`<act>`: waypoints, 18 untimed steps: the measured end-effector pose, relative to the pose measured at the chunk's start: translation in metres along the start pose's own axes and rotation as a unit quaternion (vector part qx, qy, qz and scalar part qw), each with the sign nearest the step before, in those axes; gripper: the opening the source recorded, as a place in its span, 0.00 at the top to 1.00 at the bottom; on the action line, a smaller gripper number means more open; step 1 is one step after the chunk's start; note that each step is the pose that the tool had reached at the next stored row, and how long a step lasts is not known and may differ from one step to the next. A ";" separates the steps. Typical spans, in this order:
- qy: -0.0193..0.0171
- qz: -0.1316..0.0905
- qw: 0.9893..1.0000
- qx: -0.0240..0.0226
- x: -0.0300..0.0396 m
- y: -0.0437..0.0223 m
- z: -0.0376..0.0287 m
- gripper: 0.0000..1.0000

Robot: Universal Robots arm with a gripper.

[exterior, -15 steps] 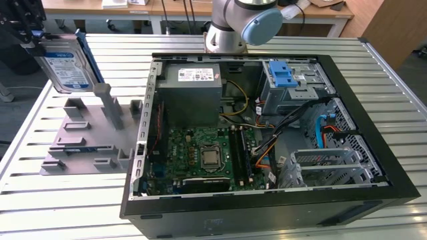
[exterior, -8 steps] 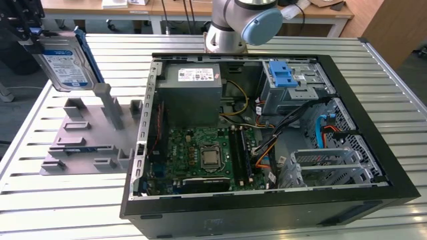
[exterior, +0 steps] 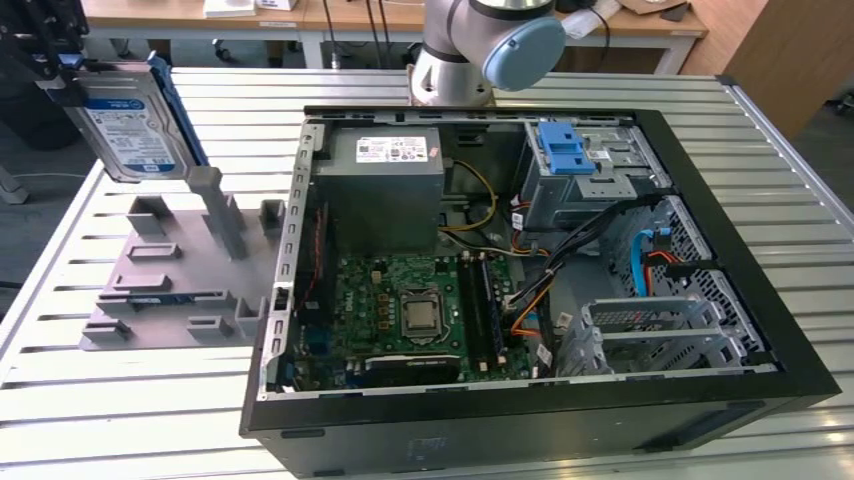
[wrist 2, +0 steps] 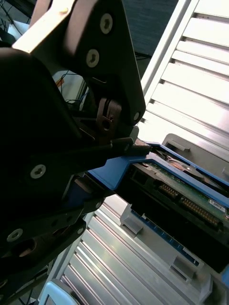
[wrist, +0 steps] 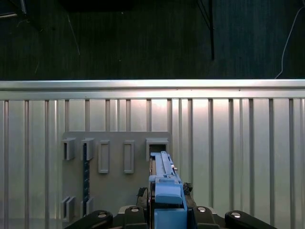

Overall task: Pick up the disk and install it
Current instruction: 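Pick up the disk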

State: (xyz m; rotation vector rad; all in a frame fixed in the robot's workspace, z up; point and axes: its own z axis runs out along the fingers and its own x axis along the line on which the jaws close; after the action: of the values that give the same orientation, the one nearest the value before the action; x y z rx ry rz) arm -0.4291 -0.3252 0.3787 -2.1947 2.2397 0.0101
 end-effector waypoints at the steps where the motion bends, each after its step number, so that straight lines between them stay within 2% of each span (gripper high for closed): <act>1: 0.000 0.000 1.000 0.000 0.0000 0.0000 0.0000 0.64; 8: 0.000 0.000 1.000 0.000 0.0000 0.0000 -0.0023 0.64; 18: 0.000 0.000 1.000 0.000 -0.0001 0.0000 -0.0137 0.64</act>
State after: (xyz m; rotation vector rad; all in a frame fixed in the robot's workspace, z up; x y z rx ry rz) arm -0.4291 -0.3252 0.3925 -2.1947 2.2396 0.0102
